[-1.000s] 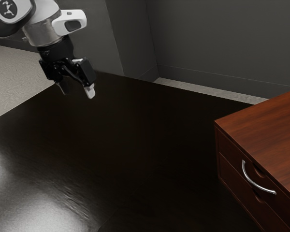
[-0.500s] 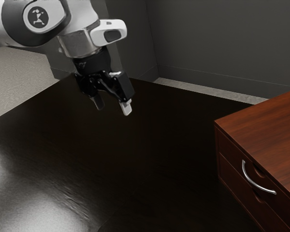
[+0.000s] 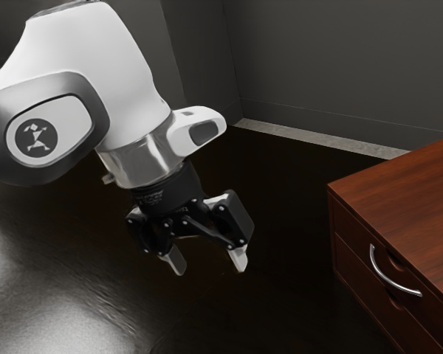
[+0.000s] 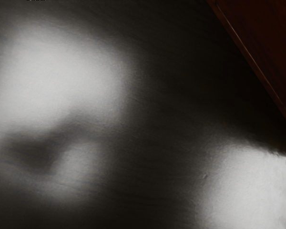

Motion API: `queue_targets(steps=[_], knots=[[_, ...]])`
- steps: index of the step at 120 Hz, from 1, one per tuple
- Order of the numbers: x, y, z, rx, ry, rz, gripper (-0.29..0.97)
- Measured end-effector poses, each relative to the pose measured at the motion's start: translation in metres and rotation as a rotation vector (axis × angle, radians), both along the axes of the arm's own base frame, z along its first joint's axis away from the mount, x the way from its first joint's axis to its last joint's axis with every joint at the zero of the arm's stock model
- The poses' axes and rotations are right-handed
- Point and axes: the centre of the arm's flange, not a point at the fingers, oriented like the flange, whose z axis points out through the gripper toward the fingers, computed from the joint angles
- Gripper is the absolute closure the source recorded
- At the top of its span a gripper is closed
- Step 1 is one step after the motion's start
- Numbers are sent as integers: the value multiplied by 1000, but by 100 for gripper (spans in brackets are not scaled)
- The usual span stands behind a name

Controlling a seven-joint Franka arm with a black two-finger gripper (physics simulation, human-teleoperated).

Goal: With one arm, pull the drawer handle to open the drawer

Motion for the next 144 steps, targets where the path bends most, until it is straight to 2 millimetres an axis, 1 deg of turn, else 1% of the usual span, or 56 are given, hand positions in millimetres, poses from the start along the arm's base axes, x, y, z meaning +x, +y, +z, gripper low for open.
queue_targets(steps=[8,14,24,40,53,68,78,88,97,109,120,126,133,144], knots=[[9,-5,-5,-39,-16,70,3],[11,-8,-8,-66,-33,116,3],[15,-21,-18,-103,-54,176,4],[34,-26,-37,-150,-82,286,4],[47,-35,-50,-184,-107,352,5],[58,-43,-57,-234,-143,417,7],[61,-48,-64,-262,-161,452,8],[61,-54,-67,-274,-196,473,9],[56,-72,-66,-213,-267,446,10],[51,-88,-63,-180,-325,450,11],[45,-92,-62,-177,-344,491,11],[39,-92,-63,-174,-352,522,12],[30,-96,-62,-171,-366,554,12],[25,-101,-61,-185,-366,612,12]])
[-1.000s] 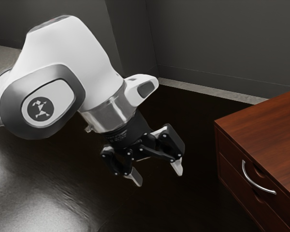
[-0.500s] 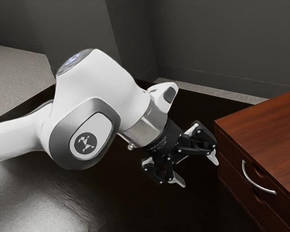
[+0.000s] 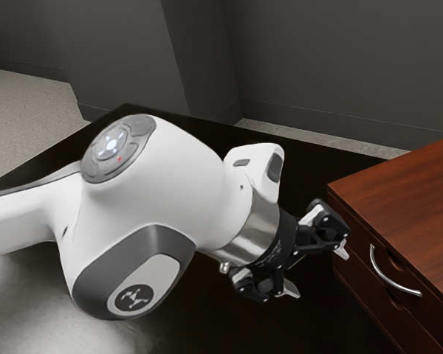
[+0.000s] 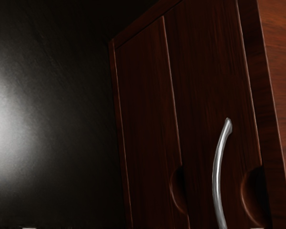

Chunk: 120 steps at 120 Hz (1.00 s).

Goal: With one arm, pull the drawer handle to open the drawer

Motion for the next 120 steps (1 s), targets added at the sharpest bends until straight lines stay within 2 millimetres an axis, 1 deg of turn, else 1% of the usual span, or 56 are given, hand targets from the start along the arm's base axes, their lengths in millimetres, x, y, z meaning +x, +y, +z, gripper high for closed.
queue_targets(steps=[8,19,43,50,76,101,120], knots=[[0,-4,-2,-24,5,34,12],[2,-8,-10,-60,13,76,12],[1,-11,-11,-147,23,157,14],[0,-12,-13,-156,27,166,14],[5,-14,-21,-172,39,185,17],[14,-16,-34,-174,53,184,18],[17,-17,-37,-179,48,179,21]])
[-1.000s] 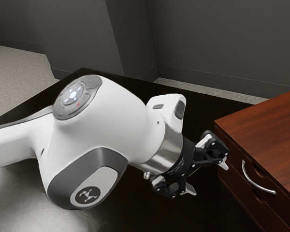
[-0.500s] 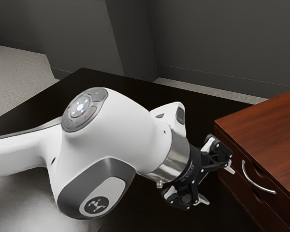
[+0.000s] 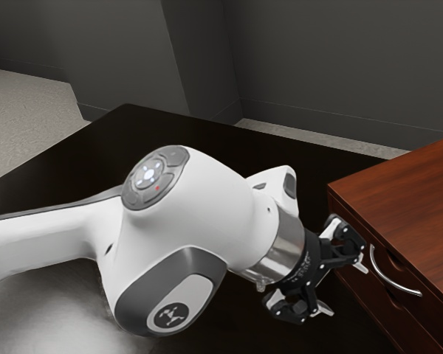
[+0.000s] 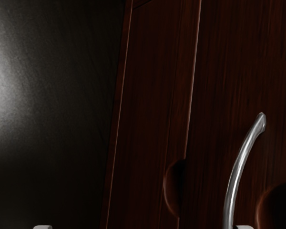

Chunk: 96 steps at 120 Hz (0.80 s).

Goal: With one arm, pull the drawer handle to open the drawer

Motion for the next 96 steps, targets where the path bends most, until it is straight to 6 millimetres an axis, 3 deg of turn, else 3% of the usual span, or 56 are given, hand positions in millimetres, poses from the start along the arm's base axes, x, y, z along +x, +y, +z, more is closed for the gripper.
queue_targets(steps=[96], knots=[[16,-14,-22,37,-53,-87,28]])
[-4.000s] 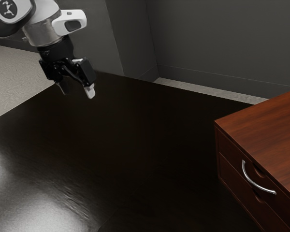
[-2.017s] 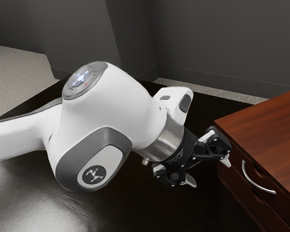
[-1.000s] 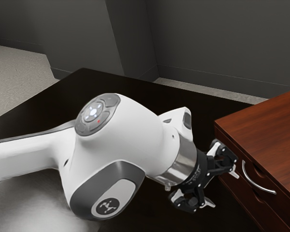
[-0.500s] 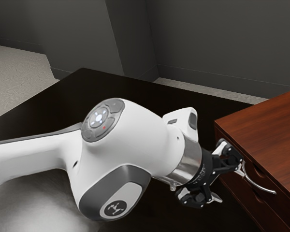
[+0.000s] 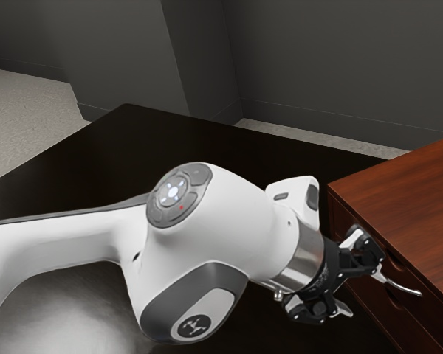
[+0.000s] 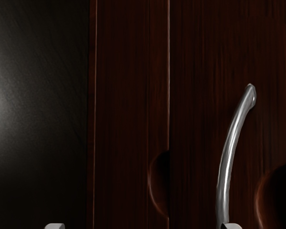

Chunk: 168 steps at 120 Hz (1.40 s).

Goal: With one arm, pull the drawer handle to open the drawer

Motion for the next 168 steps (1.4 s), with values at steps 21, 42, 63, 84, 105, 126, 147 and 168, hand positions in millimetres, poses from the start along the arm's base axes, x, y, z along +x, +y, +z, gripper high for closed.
queue_targets(steps=[21,42,63,84,105,126,147,168], knots=[[3,-1,0,-4,0,-3,30],[12,1,-1,-13,-2,1,31],[17,1,-1,-21,-9,3,32],[20,2,-8,-23,1,5,34],[21,2,-12,-23,10,7,38],[18,5,-9,-18,12,13,41],[14,11,-2,-20,33,30,43],[7,12,2,-20,65,41,43]])
